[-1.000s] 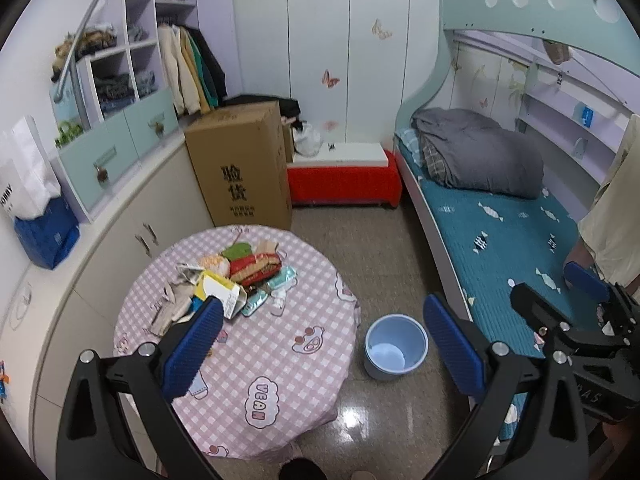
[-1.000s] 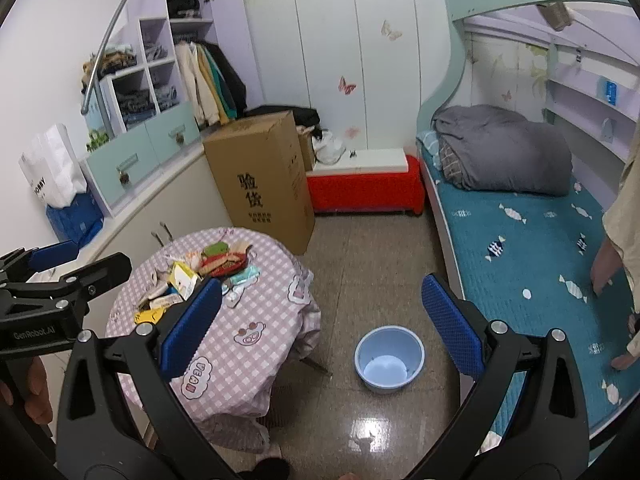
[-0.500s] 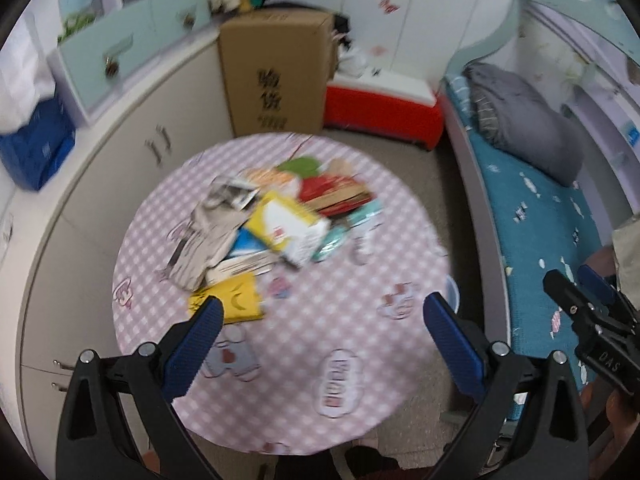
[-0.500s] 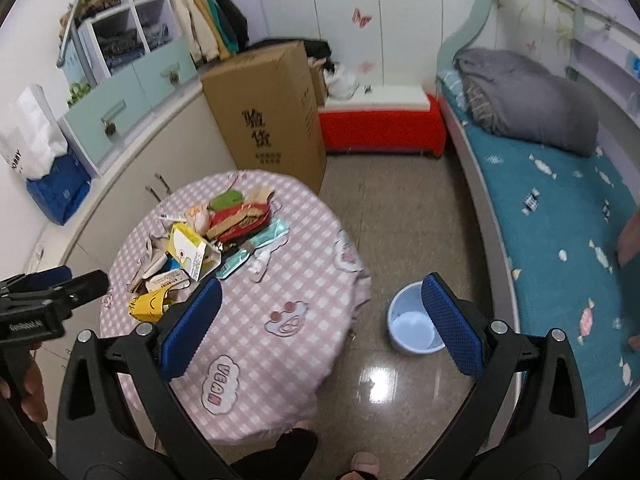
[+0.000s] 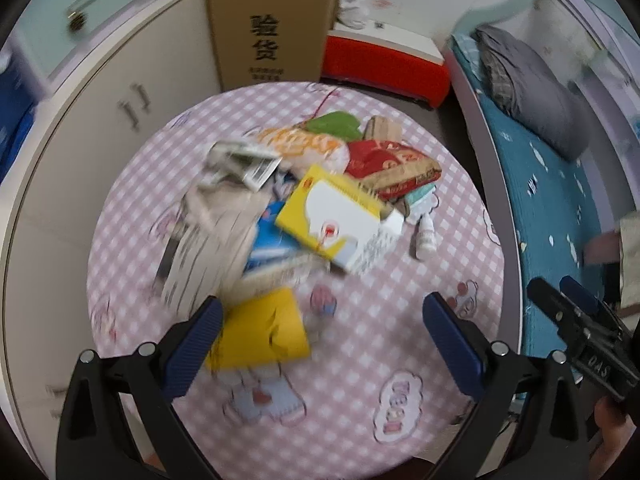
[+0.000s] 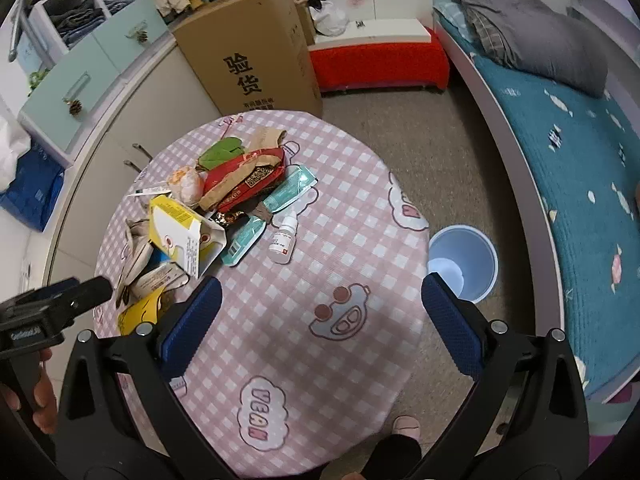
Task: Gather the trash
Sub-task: 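Move both open tools down toward the trash on the pink table, then grasp the white-and-yellow medicine box with the left tool while the right grasps the dropper bottle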
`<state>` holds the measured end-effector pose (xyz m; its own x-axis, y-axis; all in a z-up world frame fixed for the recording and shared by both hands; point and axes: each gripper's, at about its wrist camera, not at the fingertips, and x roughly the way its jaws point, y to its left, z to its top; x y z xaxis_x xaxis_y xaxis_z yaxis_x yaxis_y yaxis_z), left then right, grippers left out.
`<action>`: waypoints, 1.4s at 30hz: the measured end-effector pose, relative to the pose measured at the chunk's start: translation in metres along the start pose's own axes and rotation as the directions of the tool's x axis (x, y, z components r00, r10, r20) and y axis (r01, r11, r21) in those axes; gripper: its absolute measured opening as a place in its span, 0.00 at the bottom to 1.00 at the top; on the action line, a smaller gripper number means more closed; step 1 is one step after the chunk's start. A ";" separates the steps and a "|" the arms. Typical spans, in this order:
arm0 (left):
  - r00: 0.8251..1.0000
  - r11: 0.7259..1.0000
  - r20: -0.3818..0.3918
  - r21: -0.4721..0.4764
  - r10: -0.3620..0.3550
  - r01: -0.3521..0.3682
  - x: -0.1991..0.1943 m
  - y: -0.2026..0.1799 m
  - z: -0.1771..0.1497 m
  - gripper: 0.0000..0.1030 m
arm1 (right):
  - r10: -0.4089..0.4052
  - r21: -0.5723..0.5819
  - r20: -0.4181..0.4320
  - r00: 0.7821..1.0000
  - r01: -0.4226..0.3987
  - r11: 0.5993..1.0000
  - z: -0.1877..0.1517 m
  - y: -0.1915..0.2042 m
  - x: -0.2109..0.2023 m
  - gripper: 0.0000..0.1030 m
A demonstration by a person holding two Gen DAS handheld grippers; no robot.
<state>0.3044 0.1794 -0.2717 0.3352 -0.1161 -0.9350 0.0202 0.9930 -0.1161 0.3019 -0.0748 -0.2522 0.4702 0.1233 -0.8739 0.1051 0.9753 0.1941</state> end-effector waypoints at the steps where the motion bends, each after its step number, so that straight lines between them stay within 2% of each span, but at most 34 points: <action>1: 1.000 1.000 0.008 0.015 -0.011 0.011 0.004 0.001 0.006 0.95 | -0.001 0.006 -0.005 1.000 0.001 1.000 0.002 0.001 0.005 0.95; 9: 0.991 0.986 -0.011 0.100 -0.131 0.132 0.055 0.022 0.053 0.94 | -0.011 0.046 -0.040 0.999 0.013 0.999 0.007 0.005 0.034 0.95; 13: 0.981 0.970 -0.039 0.148 -0.188 0.192 0.073 0.022 0.064 0.94 | 0.005 0.067 -0.067 0.998 0.000 0.998 0.008 0.005 0.049 0.95; 15: 0.975 0.959 -0.051 0.178 -0.217 0.222 0.079 0.018 0.066 0.91 | 0.009 0.071 -0.080 0.997 -0.003 0.997 0.009 0.006 0.055 0.95; 17: 0.972 0.950 -0.070 0.206 -0.225 0.234 0.084 0.013 0.066 0.71 | 0.012 0.077 -0.087 0.996 -0.005 0.997 0.010 0.007 0.061 0.95; 21: 0.963 0.940 -0.124 0.218 -0.239 0.261 0.096 0.009 0.061 0.60 | 0.022 0.080 -0.107 0.994 -0.014 0.997 0.009 0.010 0.070 0.95; 25: 0.946 0.928 -0.167 0.208 -0.277 0.309 0.100 0.005 0.053 0.28 | 0.032 0.081 -0.124 0.992 -0.022 0.996 0.008 0.012 0.077 0.95; 26: 0.937 0.921 -0.183 0.207 -0.296 0.331 0.100 0.004 0.051 0.23 | 0.031 0.081 -0.128 0.991 -0.021 0.996 0.007 0.012 0.078 0.95; 27: 0.929 0.913 -0.194 0.207 -0.314 0.352 0.099 0.000 0.046 0.22 | 0.030 0.083 -0.133 0.991 -0.019 0.996 0.006 0.012 0.080 0.95; 29: 0.923 0.905 -0.206 0.217 -0.324 0.366 0.097 -0.005 0.041 0.14 | 0.022 0.079 -0.135 0.991 -0.012 0.997 0.005 0.012 0.082 0.95; 33: 0.913 0.897 -0.225 0.215 -0.339 0.386 0.098 -0.014 0.034 0.11 | 0.018 0.074 -0.147 0.989 -0.007 0.997 0.004 0.011 0.089 0.95; 38: 0.901 0.895 -0.226 0.171 -0.371 0.411 0.099 -0.015 0.033 0.14 | -0.009 0.040 -0.144 0.990 0.015 0.999 0.003 0.016 0.098 0.95; 40: 0.906 0.899 -0.230 0.179 -0.357 0.400 0.103 -0.021 0.032 0.15 | -0.008 0.031 -0.153 0.988 0.012 0.999 0.002 0.018 0.103 0.95; 42: 0.903 0.900 -0.235 0.169 -0.360 0.403 0.110 -0.025 0.031 0.15 | -0.012 0.025 -0.158 0.987 0.016 1.000 0.002 0.019 0.107 0.95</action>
<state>0.3698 0.1429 -0.3609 0.0737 -0.4669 -0.8812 0.3127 0.8499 -0.4242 0.3562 -0.0434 -0.3412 0.3247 0.1393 -0.9355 0.1348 0.9722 0.1916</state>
